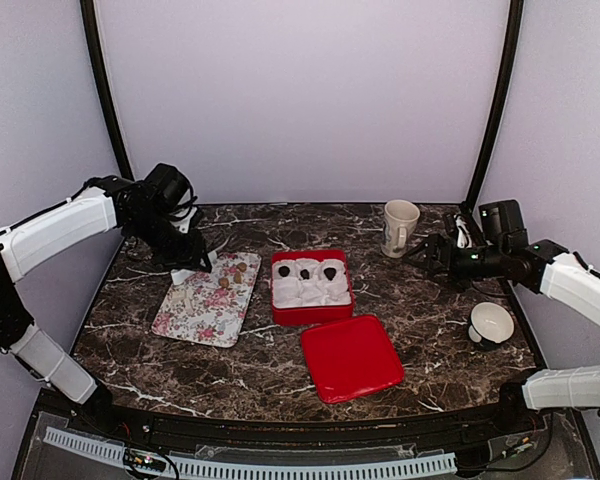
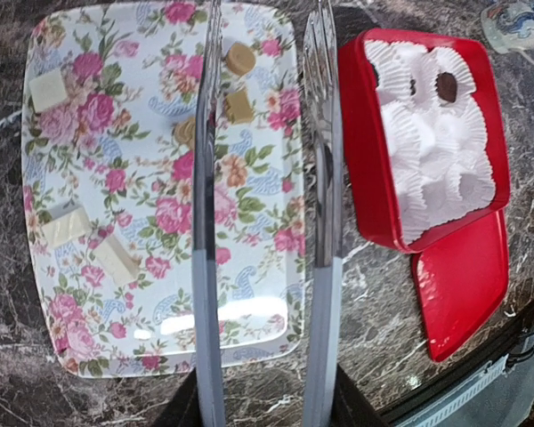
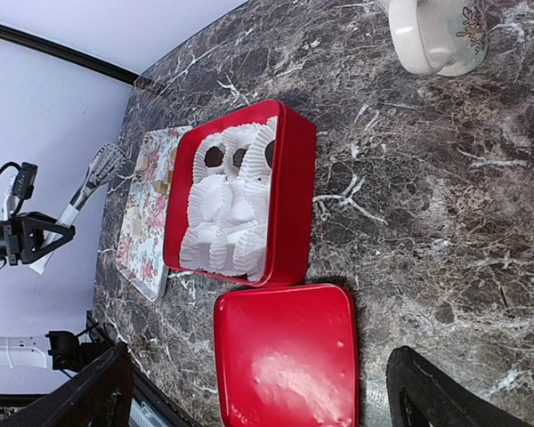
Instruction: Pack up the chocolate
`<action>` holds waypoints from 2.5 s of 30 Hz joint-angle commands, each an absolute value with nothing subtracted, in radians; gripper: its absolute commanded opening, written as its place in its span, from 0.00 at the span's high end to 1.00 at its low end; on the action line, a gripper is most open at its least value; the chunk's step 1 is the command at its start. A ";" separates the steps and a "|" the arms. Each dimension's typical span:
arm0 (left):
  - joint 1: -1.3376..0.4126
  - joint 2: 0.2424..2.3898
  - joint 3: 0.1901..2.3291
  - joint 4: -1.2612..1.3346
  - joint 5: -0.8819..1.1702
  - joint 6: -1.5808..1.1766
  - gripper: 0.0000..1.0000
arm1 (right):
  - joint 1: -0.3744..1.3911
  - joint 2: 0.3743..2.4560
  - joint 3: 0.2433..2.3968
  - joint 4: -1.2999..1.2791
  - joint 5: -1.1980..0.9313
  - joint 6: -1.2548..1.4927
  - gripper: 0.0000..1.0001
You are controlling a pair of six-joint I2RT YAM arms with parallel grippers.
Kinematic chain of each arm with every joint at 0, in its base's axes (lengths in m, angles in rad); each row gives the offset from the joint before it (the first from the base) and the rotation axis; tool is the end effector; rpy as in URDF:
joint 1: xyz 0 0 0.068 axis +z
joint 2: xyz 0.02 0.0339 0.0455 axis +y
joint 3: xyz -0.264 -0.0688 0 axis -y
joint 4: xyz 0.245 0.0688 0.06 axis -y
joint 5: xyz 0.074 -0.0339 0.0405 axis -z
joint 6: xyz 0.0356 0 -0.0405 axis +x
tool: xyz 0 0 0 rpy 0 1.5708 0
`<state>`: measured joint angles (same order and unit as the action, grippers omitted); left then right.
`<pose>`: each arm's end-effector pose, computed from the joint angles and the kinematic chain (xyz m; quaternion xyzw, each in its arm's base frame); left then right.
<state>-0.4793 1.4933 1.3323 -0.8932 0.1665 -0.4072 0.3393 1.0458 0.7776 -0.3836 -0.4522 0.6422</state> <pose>0.2678 -0.1458 0.3018 0.0560 0.9621 -0.1818 0.1955 0.2062 0.0893 0.2706 0.0335 0.8785 0.3809 0.2865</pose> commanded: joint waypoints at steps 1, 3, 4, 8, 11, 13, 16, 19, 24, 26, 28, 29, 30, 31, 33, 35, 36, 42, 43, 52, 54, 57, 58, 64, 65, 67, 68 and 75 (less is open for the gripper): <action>-0.455 1.433 1.252 -0.913 0.159 -0.386 0.61 | 0.334 1.054 0.808 -0.336 -0.468 0.629 0.00; -0.446 1.430 1.215 -0.904 0.156 -0.383 0.61 | 0.335 1.056 0.805 -0.333 -0.472 0.634 0.00; -0.440 1.430 1.202 -0.902 0.153 -0.381 0.61 | 0.334 1.057 0.803 -0.333 -0.472 0.636 0.00; -0.421 1.445 1.164 -0.890 0.141 -0.373 0.61 | 0.335 1.058 0.801 -0.332 -0.472 0.638 0.00; -0.416 1.467 1.164 -0.879 0.142 -0.361 0.60 | 0.335 1.058 0.799 -0.332 -0.472 0.642 0.00; -0.414 1.483 1.171 -0.873 0.149 -0.355 0.60 | 0.335 1.059 0.799 -0.331 -0.471 0.644 0.00; -0.415 1.513 1.187 -0.870 0.162 -0.339 0.60 | 0.335 1.062 0.801 -0.329 -0.469 0.647 0.00; -0.414 1.537 1.196 -0.871 0.185 -0.320 0.60 | 0.335 1.062 0.801 -0.328 -0.468 0.650 0.00; -0.415 1.552 1.194 -0.869 0.186 -0.307 0.60 | 0.335 1.056 0.794 -0.326 -0.464 0.659 0.00; -0.416 1.562 1.191 -0.870 0.181 -0.305 0.60 | 0.335 1.054 0.790 -0.320 -0.464 0.665 0.00; -0.415 1.571 1.189 -0.870 0.168 -0.300 0.61 | 0.336 1.053 0.789 -0.320 -0.463 0.667 0.00; -0.415 1.577 1.189 -0.871 0.160 -0.298 0.62 | 0.335 1.054 0.789 -0.320 -0.463 0.667 0.00; -0.415 1.578 1.188 -0.870 0.156 -0.297 0.63 | 0.335 1.053 0.790 -0.322 -0.463 0.667 0.00; -0.415 1.582 1.189 -0.870 0.150 -0.295 0.63 | 0.335 1.053 0.790 -0.323 -0.463 0.667 0.00; -0.415 1.585 1.188 -0.871 0.138 -0.292 0.64 | 0.335 1.052 0.790 -0.326 -0.461 0.667 0.00; -0.415 1.588 1.193 -0.873 0.127 -0.286 0.65 | 0.335 1.049 0.788 -0.327 -0.461 0.668 0.00; -0.415 1.587 1.195 -0.874 0.126 -0.285 0.66 | 0.334 1.047 0.786 -0.327 -0.461 0.669 0.00; -0.415 1.559 1.210 -0.886 0.124 -0.289 0.69 | 0.335 1.038 0.782 -0.330 -0.460 0.671 0.00; -0.415 1.550 1.211 -0.888 0.127 -0.290 0.70 | 0.335 1.038 0.781 -0.330 -0.460 0.672 0.00; -0.415 1.464 1.254 -0.917 0.146 -0.299 0.72 | 0.334 1.037 0.778 -0.319 -0.471 0.673 0.00; -0.417 1.438 1.274 -0.919 0.168 -0.299 0.72 | 0.335 1.039 0.779 -0.317 -0.475 0.672 0.00; -0.429 1.413 1.305 -0.927 0.187 -0.300 0.72 | 0.334 1.043 0.783 -0.315 -0.480 0.669 0.00; -0.442 1.407 1.317 -0.929 0.194 -0.299 0.72 | 0.335 1.042 0.783 -0.315 -0.481 0.669 0.00; -0.559 1.397 1.370 -0.914 0.219 -0.296 0.72 | 0.335 1.042 0.779 -0.313 -0.485 0.669 0.00; -0.583 1.405 1.378 -0.917 0.217 -0.294 0.72 | 0.335 1.041 0.779 -0.311 -0.486 0.669 0.00; -0.633 1.420 1.385 -0.914 0.222 -0.294 0.72 | 0.335 1.038 0.774 -0.310 -0.487 0.670 0.00; -0.656 1.424 1.384 -0.905 0.223 -0.298 0.72 | 0.335 1.037 0.772 -0.310 -0.486 0.670 0.00; -0.734 1.485 1.380 -0.885 0.209 -0.303 0.72 | 0.335 1.020 0.757 -0.309 -0.482 0.679 0.00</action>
